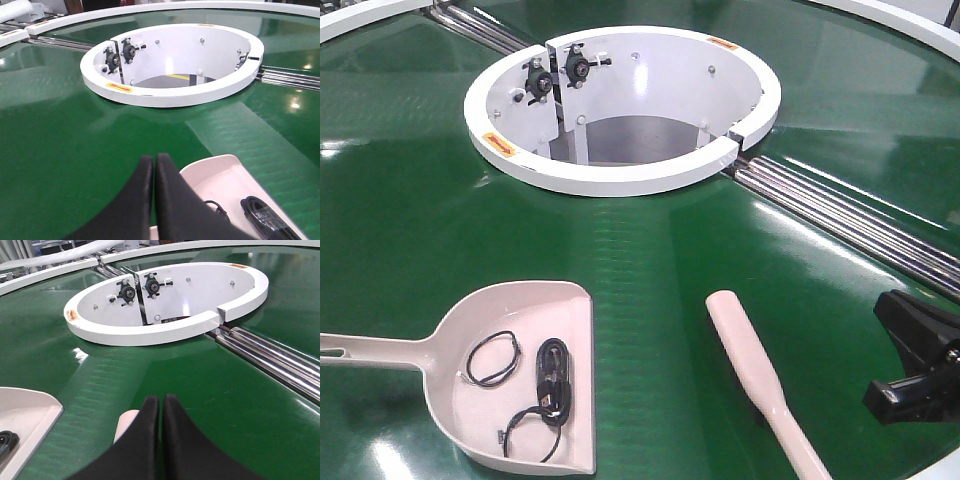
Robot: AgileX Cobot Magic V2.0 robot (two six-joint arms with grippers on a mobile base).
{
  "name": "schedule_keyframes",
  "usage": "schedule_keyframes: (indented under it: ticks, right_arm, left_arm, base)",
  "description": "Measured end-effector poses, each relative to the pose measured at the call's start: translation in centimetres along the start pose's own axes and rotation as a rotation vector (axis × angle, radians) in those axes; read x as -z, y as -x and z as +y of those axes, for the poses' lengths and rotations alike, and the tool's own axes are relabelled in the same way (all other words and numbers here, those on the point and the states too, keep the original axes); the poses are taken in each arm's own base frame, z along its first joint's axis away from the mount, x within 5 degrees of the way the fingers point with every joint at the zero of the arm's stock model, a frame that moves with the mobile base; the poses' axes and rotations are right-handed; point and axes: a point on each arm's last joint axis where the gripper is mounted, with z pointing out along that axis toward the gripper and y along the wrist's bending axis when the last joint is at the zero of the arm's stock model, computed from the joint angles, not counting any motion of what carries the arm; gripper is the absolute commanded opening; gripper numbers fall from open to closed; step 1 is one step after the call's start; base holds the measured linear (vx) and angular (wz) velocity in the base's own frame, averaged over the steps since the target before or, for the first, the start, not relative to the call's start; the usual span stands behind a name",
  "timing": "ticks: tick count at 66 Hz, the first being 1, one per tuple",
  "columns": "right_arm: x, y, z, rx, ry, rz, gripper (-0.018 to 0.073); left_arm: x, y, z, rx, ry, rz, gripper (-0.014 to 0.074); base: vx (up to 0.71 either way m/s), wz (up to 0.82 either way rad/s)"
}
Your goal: Clean and inspect green conveyor with broom and dustpan
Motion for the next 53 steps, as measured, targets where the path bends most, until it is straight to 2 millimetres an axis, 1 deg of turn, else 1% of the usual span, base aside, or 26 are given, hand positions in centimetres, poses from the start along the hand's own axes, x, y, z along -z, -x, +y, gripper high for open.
schedule_keyframes:
  ticks: [33, 43, 48, 53]
  right_arm:
    - [0.0, 0.0, 0.0, 0.000, 0.000, 0.000, -0.0005]
    - [0.0, 0.0, 0.0, 0.000, 0.000, 0.000, -0.0005]
    - [0.0, 0.0, 0.0, 0.000, 0.000, 0.000, -0.0005]
    - [0.0, 0.0, 0.0, 0.000, 0.000, 0.000, -0.0005]
  left_arm:
    - [0.0, 0.0, 0.0, 0.001, -0.001, 0.001, -0.0023]
    - [0.9, 0.1, 0.0, -0.031, 0.012, -0.038, -0.0023]
    - [1.5, -0.7, 0.1, -0.024, 0.039, -0.050, -0.0023]
    - [1.8, -2.4, 0.2, 0.009, 0.080, -0.043, -0.0023]
  base:
    - [0.00, 0.00]
    - [0.00, 0.00]
    - [0.00, 0.00]
    - [0.00, 0.00]
